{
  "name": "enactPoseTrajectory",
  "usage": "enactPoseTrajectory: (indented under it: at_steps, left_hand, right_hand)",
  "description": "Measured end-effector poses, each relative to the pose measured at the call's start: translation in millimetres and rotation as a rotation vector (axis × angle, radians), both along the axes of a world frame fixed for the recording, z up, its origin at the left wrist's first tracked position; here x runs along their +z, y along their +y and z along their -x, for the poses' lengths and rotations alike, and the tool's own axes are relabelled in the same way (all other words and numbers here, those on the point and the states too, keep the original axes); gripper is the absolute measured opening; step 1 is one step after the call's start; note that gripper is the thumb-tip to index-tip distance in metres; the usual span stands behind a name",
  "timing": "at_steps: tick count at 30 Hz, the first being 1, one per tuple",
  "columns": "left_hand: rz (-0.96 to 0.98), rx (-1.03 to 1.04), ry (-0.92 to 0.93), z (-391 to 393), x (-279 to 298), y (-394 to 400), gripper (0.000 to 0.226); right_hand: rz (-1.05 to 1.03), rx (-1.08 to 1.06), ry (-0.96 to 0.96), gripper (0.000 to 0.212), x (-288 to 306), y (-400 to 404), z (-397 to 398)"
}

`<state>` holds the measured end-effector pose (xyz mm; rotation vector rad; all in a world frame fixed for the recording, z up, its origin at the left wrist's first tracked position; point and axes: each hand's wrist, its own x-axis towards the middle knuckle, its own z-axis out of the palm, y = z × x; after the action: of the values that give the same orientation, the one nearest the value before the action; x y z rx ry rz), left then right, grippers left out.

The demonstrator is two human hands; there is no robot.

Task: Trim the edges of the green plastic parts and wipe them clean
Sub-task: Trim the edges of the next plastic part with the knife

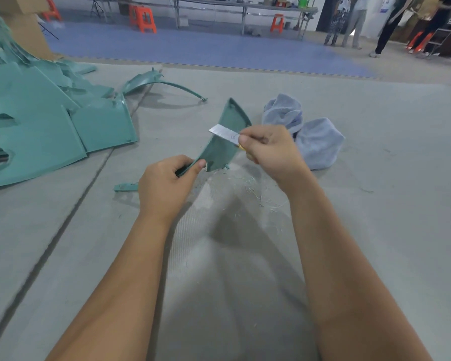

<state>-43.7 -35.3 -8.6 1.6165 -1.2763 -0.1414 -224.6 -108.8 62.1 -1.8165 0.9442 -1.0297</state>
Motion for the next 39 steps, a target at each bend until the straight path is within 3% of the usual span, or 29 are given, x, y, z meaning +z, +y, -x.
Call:
enactPoseTrajectory:
  at_steps: [6, 12, 26, 35, 39]
  left_hand:
    - [0.002, -0.009, 0.012, 0, 0, -1, 0.029]
    - [0.0, 0.009, 0.003, 0, 1, -1, 0.028]
    - [-0.013, 0.019, 0.017, -1, -1, -2, 0.031]
    - [0.011, -0.033, 0.02, 0, -1, 0, 0.026]
    - [0.024, -0.012, 0.047, -1, -1, -1, 0.028]
  right_hand:
    - [-0.145, -0.057, -0.239, 0.022, -13, 3, -7]
    - [-0.023, -0.084, -0.279, 0.02, -4, -2, -15]
    - [0.214, -0.149, 0.002, 0.025, -25, 9, -33]
    - [0.17, -0.108, 0.011, 0.026, -24, 15, -25]
    - [0.143, 0.0, 0.101, 0.022, -27, 22, -26]
